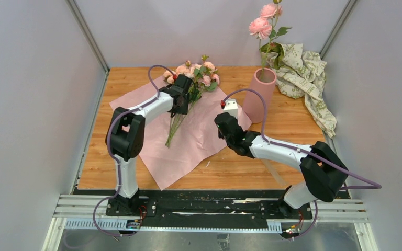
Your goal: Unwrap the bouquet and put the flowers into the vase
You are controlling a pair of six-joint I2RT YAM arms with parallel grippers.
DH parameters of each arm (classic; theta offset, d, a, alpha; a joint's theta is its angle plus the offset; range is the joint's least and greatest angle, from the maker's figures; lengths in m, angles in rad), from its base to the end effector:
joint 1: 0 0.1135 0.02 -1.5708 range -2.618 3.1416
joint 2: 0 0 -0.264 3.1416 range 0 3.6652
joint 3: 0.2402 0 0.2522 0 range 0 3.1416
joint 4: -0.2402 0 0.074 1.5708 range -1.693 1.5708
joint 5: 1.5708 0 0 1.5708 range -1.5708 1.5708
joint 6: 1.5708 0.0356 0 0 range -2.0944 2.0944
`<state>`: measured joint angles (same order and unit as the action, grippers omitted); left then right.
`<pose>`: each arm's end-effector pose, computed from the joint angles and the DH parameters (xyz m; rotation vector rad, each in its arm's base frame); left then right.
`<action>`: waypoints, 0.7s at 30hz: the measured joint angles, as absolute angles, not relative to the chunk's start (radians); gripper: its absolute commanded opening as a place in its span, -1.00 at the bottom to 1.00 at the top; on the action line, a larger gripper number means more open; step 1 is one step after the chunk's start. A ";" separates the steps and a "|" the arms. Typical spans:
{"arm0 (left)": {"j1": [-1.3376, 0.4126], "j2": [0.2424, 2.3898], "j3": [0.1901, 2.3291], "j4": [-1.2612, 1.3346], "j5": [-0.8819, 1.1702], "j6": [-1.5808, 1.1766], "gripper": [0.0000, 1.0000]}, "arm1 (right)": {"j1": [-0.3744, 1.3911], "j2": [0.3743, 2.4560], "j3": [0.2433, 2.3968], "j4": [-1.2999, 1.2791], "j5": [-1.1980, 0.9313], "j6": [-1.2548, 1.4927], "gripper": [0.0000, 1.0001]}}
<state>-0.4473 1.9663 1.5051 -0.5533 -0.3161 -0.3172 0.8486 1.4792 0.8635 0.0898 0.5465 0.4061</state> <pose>0.3877 -0.1737 0.2103 0.0492 2.5127 0.1038 0.2259 0.2285 0.2315 -0.1237 2.0172 0.2217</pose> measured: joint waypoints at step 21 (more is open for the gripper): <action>-0.447 2.020 1.505 -0.548 -0.289 -0.306 -0.59 | 0.846 1.486 0.863 0.090 0.542 0.403 -0.38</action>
<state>-0.4473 2.0205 1.5051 -0.5476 -0.2890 -0.3058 0.8455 1.4860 0.8635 0.0902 0.5419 0.4034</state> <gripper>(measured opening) 0.239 0.314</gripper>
